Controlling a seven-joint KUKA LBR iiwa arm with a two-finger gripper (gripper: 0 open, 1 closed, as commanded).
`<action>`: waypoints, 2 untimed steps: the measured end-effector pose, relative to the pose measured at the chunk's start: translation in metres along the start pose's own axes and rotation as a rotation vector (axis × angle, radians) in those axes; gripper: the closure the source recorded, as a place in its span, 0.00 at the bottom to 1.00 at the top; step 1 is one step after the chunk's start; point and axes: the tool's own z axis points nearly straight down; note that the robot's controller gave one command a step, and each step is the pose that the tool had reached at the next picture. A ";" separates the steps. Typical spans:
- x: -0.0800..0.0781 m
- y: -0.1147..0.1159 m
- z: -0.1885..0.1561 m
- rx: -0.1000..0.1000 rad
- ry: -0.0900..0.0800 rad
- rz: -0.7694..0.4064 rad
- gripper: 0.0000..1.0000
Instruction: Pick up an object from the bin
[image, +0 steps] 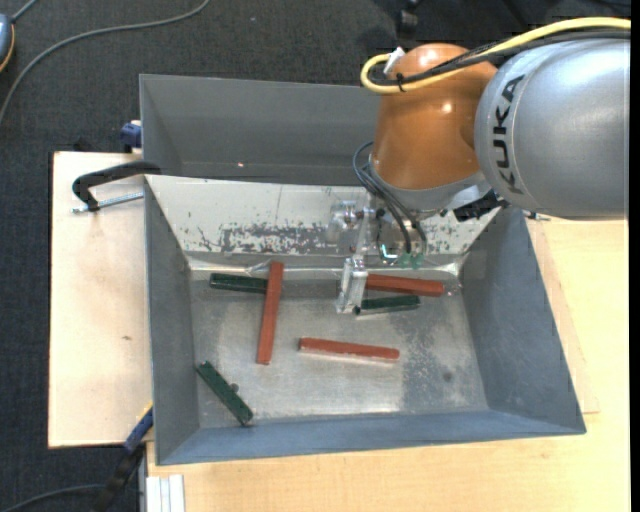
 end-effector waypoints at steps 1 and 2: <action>0.037 -0.040 0.118 0.001 0.002 0.042 0.00; 0.034 -0.039 0.113 -0.001 -0.008 0.041 1.00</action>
Offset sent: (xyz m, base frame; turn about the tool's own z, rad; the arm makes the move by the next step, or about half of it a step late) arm -0.0357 -0.0397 -0.1133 0.0406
